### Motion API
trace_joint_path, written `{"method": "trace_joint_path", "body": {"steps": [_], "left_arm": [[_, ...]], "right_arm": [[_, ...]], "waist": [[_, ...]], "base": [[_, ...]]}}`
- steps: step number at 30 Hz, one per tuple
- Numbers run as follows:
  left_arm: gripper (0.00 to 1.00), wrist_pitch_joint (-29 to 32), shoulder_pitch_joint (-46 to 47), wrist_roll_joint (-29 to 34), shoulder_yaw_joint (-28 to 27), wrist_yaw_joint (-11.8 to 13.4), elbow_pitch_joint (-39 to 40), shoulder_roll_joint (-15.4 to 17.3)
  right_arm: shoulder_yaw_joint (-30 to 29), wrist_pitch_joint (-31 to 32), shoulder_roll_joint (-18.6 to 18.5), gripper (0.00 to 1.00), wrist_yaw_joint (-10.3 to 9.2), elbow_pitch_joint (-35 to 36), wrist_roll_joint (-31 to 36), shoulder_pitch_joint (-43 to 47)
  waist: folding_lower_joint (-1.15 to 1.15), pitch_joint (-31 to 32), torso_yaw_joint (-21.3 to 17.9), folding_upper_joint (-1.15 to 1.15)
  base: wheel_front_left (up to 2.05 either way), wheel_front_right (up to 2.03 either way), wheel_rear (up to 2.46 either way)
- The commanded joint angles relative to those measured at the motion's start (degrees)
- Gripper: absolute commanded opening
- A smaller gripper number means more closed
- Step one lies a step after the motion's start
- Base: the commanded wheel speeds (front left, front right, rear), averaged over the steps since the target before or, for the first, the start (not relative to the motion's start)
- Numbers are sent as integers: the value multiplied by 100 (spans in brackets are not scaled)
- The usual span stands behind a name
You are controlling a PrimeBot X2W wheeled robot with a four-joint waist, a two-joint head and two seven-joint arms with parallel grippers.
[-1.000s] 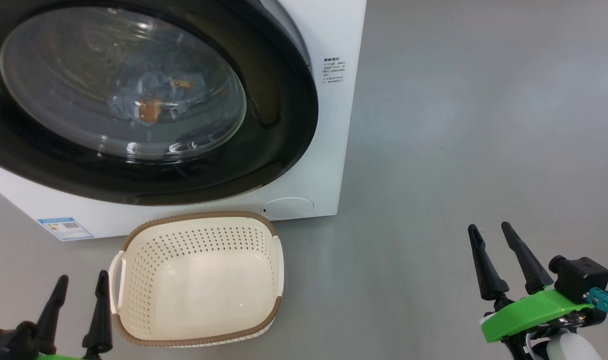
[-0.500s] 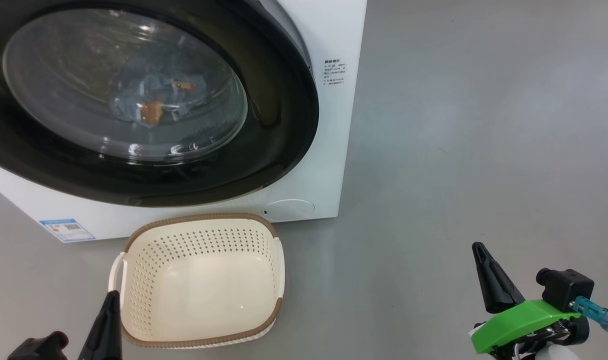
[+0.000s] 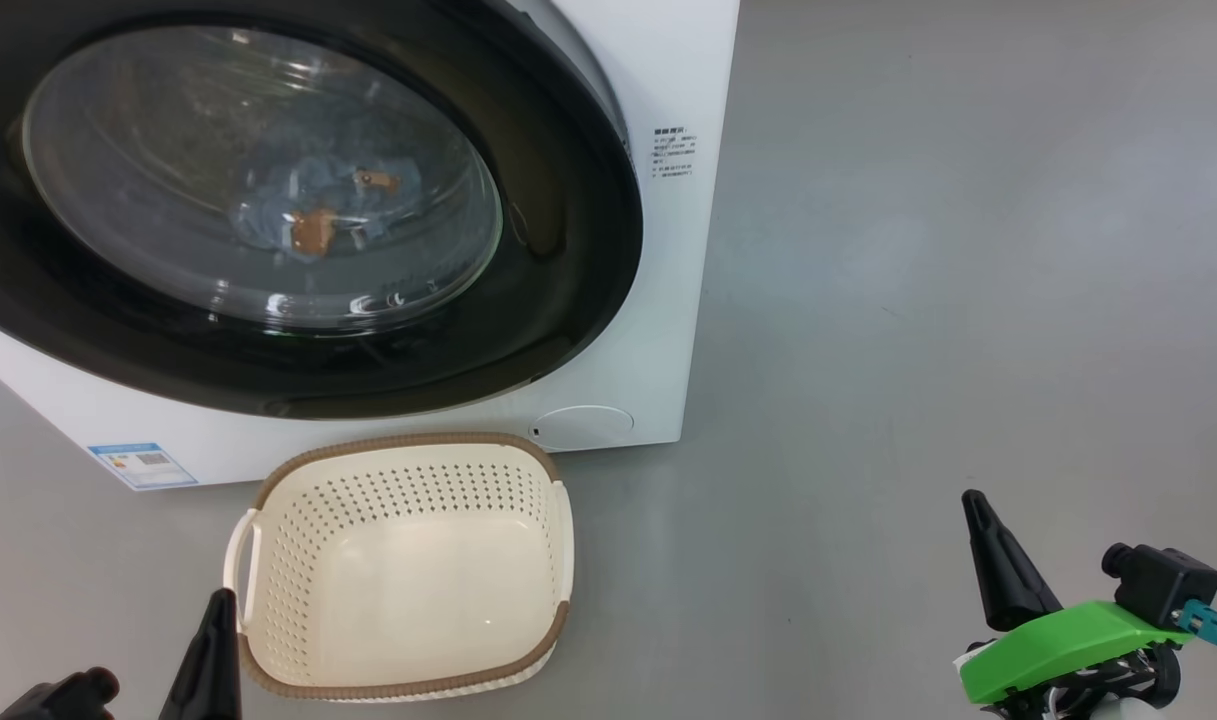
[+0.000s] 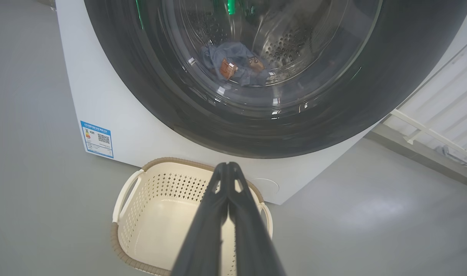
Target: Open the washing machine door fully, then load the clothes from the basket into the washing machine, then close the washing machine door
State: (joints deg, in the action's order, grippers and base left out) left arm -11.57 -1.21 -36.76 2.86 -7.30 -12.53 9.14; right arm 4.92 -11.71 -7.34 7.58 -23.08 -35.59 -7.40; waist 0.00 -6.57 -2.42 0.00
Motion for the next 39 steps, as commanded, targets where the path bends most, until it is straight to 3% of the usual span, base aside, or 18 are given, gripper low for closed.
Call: {"method": "trace_joint_path", "body": {"steps": [1,39], "left_arm": [[0,23,120,-146,-107,17,104,57],[0,597,359,-2223,-309,8,4,-117]], "right_arm": [[-44,27,-35,0,-2,170,-164,-66],[-332,594,55,0,-4,433,-2289,-7]], "waist": [[0,10,5,0],[0,249,92,0]], "base": [[0,0,0],[0,0,0]]}}
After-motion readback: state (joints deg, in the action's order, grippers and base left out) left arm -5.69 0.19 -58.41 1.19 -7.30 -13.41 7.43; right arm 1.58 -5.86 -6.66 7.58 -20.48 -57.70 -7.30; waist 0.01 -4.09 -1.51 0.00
